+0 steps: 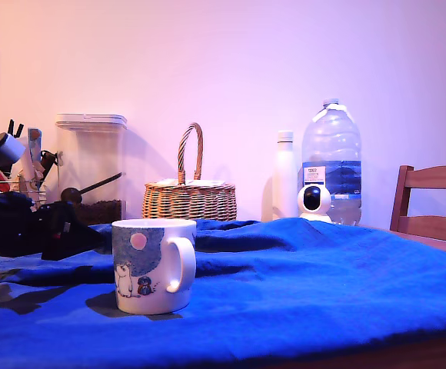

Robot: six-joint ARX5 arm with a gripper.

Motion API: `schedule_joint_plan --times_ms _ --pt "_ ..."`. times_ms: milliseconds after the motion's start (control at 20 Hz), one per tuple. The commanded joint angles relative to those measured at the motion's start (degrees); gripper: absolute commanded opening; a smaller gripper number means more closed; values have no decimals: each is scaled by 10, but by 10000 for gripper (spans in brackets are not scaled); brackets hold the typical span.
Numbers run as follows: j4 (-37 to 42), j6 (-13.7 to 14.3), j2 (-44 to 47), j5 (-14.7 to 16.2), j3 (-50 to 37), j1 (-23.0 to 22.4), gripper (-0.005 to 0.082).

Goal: Pick up the coffee capsules on the table and drop them inside the coffee cup

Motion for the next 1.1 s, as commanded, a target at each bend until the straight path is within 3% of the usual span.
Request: schedule_joint_plan --times_ms 0,700,1050 --pt "3 4 9 0 6 -2 549" --pt "-7 14 60 1 64 -22 549" --pt "-65 19 99 3 133 -24 549"
